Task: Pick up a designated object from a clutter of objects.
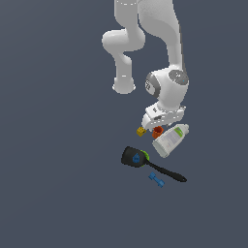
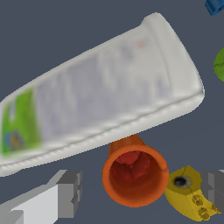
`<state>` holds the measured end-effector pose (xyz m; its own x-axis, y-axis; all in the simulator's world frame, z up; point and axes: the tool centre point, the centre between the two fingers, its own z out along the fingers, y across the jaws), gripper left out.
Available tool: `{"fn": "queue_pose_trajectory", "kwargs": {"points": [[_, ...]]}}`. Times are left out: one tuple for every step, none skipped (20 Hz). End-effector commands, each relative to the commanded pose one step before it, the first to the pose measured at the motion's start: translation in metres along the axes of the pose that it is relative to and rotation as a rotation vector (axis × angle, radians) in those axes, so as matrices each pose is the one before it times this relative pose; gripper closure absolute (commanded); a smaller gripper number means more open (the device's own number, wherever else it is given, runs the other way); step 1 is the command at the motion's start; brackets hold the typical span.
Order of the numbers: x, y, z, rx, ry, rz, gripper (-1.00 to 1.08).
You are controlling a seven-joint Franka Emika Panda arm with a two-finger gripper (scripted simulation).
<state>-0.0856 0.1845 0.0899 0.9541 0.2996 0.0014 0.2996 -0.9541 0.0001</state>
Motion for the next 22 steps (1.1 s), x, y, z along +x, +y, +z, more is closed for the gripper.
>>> {"fn": "queue_pose_trajectory", "kwargs": {"points": [[0.00014,0.00012,0.00073,-0.00007,0.00063,0.00019,-0.92],[-0.00011,0.00001,0.00136,0.00000,0.00000,0.00000,-0.92],[-0.00015,0.00001,0.00189,0.00000,0.00000,0.00000,-0.92],[-0.00017,-0.00014,0.00259,0.00012,-0.00035,-0.00032,-0.92],[-0.00022,0.00001,0.00294,0.00000,0.00000,0.00000,-0.92],[-0.00024,0.00000,0.00344,0.00000,0.00000,0.00000,-0.92],[-0.00024,-0.00019,0.00417,0.00021,-0.00050,-0.00043,-0.92],[-0.00027,0.00000,0.00442,0.00000,0.00000,0.00000,-0.92],[-0.00025,-0.00013,0.00507,0.00013,-0.00038,-0.00028,-0.92],[-0.00022,0.00001,0.00483,0.00000,0.00000,0.00000,-0.92],[-0.00015,-0.00011,0.00448,0.00003,-0.00041,-0.00026,-0.92],[-0.00011,0.00002,0.00374,0.00000,0.00000,0.00000,-0.92],[-0.00007,0.00002,0.00322,0.00000,0.00000,0.00000,-0.92],[-0.00004,0.00003,0.00271,0.00000,0.00000,0.00000,-0.92],[-0.00001,-0.00008,0.00240,-0.00024,-0.00038,-0.00019,-0.92],[-0.00001,0.00002,0.00171,0.00000,0.00000,0.00000,-0.92],[0.00000,0.00002,0.00122,0.00000,0.00000,0.00000,-0.92],[0.00000,0.00001,0.00073,0.00000,0.00000,0.00000,-0.92],[0.00000,0.00000,0.00024,0.00000,0.00000,0.00000,-0.92],[0.00000,0.00000,0.00000,0.00000,0.00000,0.00000,1.08],[0.00000,0.00000,0.00000,0.00000,0.00000,0.00000,1.08],[0.00000,0.00000,0.00000,0.00000,0.00000,0.00000,1.08]]}}
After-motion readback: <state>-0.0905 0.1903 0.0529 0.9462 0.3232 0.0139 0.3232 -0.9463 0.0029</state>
